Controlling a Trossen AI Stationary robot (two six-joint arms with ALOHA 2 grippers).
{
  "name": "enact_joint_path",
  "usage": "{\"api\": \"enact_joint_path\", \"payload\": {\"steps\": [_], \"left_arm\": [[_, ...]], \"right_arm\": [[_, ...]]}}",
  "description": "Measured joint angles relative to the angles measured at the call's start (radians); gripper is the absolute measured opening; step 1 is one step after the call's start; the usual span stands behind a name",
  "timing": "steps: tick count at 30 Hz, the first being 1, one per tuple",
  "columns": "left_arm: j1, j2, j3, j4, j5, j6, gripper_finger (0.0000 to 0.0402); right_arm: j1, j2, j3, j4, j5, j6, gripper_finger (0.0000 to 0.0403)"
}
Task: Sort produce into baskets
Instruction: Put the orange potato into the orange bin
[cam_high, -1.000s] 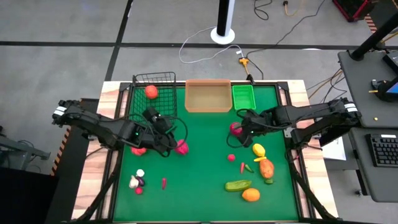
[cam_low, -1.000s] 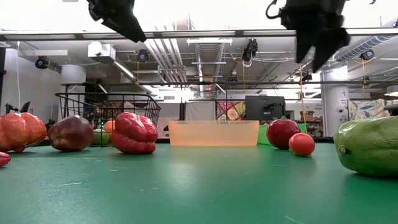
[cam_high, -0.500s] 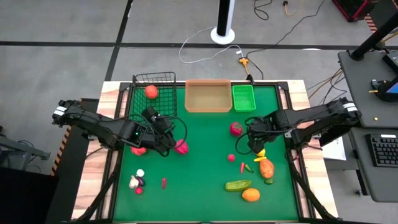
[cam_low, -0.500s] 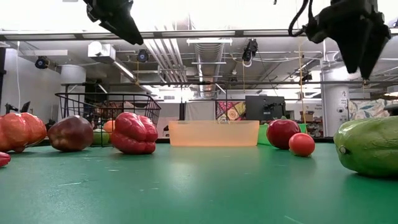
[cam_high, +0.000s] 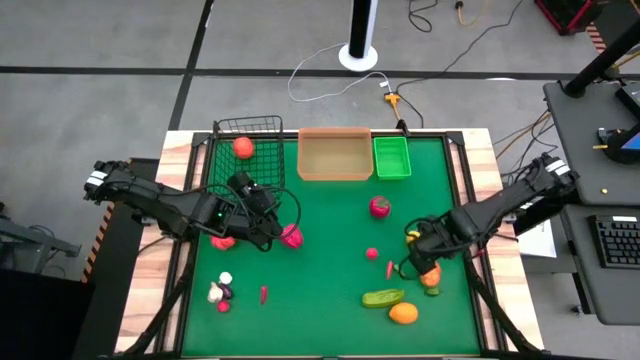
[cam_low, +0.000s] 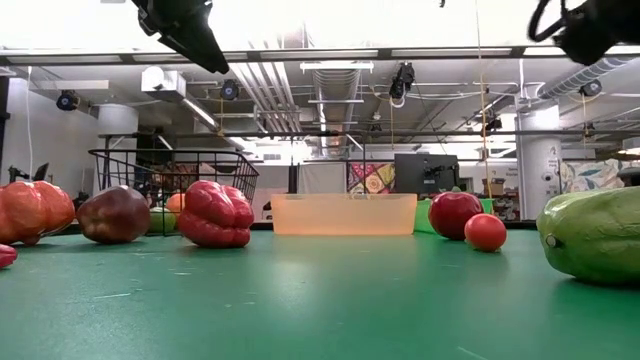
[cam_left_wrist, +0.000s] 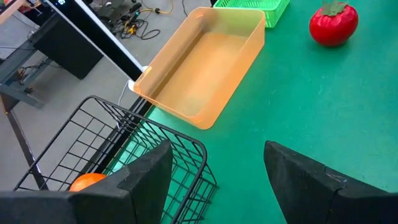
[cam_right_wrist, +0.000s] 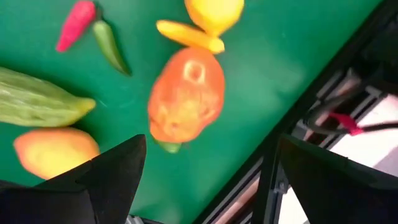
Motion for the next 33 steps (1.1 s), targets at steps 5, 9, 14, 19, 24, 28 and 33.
{"api": "enact_joint_path", "payload": {"steps": [5, 9, 14, 19, 24, 28, 33], "left_arm": [[0.000, 0.000, 0.000, -0.002, -0.003, 0.006, 0.0235], [0.000, 0.000, 0.000, -0.009, -0.004, 0.005, 0.0235], [0.000, -0.001, 0.000, -0.014, -0.005, 0.004, 0.0235], [0.000, -0.001, 0.000, -0.014, 0.000, -0.001, 0.0235], [0.000, -0.001, 0.000, -0.014, 0.001, -0.010, 0.0235], [0.000, -0.001, 0.000, -0.026, 0.002, -0.023, 0.0235], [0.000, -0.001, 0.000, -0.036, 0.010, -0.028, 0.0235]], "right_arm": [[0.059, 0.000, -0.056, 0.092, 0.006, 0.072, 0.0354], [0.067, 0.000, -0.110, 0.168, 0.023, 0.104, 0.0354], [0.066, 0.000, -0.155, 0.180, 0.025, 0.120, 0.0354], [0.066, 0.000, -0.195, 0.234, 0.025, 0.136, 0.0354], [0.066, 0.000, -0.215, 0.288, 0.045, 0.140, 0.0354], [0.066, 0.000, -0.231, 0.309, 0.050, 0.145, 0.0354], [0.066, 0.000, -0.255, 0.340, 0.050, 0.163, 0.0354]]}}
